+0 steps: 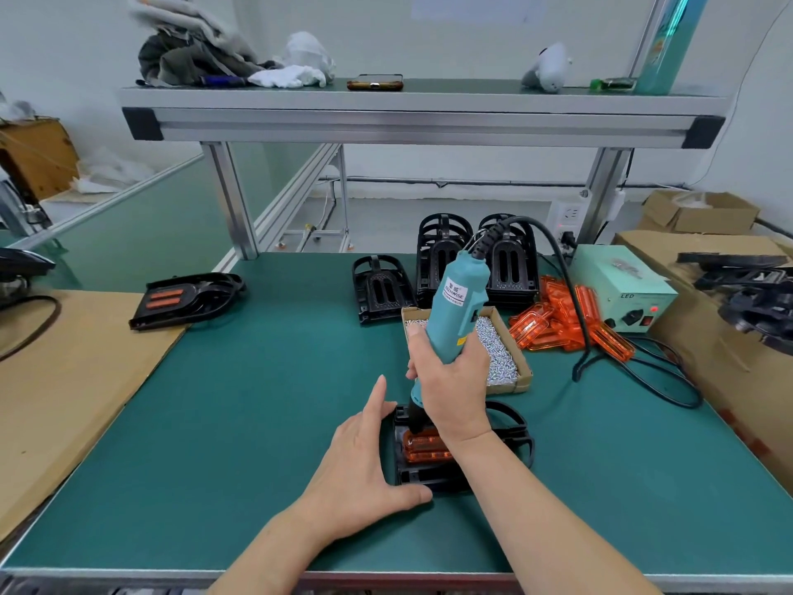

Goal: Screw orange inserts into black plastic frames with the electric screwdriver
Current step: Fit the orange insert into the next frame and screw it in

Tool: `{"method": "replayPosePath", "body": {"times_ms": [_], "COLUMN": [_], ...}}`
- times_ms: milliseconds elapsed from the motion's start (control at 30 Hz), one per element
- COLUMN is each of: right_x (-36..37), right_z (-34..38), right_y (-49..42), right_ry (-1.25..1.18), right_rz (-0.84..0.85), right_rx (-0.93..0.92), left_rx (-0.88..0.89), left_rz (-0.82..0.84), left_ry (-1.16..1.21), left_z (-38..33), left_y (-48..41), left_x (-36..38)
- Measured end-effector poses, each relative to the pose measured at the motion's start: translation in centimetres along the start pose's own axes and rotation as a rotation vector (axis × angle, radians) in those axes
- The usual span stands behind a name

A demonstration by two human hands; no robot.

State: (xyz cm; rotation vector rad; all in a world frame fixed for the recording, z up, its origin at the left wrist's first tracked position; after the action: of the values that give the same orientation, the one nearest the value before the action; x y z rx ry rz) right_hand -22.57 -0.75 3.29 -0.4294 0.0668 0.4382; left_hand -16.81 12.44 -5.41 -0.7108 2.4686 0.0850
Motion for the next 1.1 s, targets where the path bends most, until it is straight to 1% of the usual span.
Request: {"method": "replayPosePath", "body": {"times_ms": [200, 367, 433, 533, 667, 800, 900, 967, 1100], "right_x": [-0.2, -0.7, -1.3, -2.8, -5.5, -8.2, -9.8, -10.7, -11.2], "right_z": [0.0, 0.3, 0.7, 0.8, -0.8, -5.0, -7.8, -9.1, -10.6], "right_y": [0.2, 0.3, 0.0, -1.3, -3.2, -3.6, -3.3, -2.9, -1.5], "right_ry": [-0.041, -0.091, -0.156, -0.265, -0.291, -0.458, -0.507, -0.482, -0.416], "right_rz": [-0.016, -0.001, -0.026, -0.110, -0.267, -0.424, -0.512, -0.559, -0.616], "right_rx": [0.025, -0.016, -0.018, 0.027, 0.153, 0.413, 0.610, 0.677, 0.734], "left_rx": [-0.005, -0.007, -0.006, -0.013, -0.016, -0.017, -0.013, -0.006, 0.012], "left_rz": [0.005, 0.012, 0.010, -0.001, 0.002, -0.006, -0.013, -0.009, 0.014], "left_ry": [0.000, -0.018, -0.022, -0.017, -0.011, -0.003, 0.043, 0.062, 0.033], "left_z": [0.1, 0.2, 0.2, 0.3, 0.4, 0.3, 0.3, 0.3, 0.1], "left_y": [0.0, 0.0, 0.0, 0.1, 0.2, 0.3, 0.5, 0.4, 0.4], "left_x": [0.0, 0.0, 0.0, 0.1, 0.1, 0.0, -0.3, -0.4, -0.4]}}
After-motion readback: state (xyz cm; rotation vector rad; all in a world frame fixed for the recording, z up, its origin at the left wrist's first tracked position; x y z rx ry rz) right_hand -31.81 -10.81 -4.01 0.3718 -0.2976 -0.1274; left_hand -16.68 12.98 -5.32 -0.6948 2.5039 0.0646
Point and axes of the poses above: each hand's wrist, its own y-axis away from the middle knuckle, its own x-axis out of the palm, z = x × y, the point moved 4 cm from there along -y, towards the middle knuckle, and after that the axes turned 14 degrees about y, right-handed, at the moved point
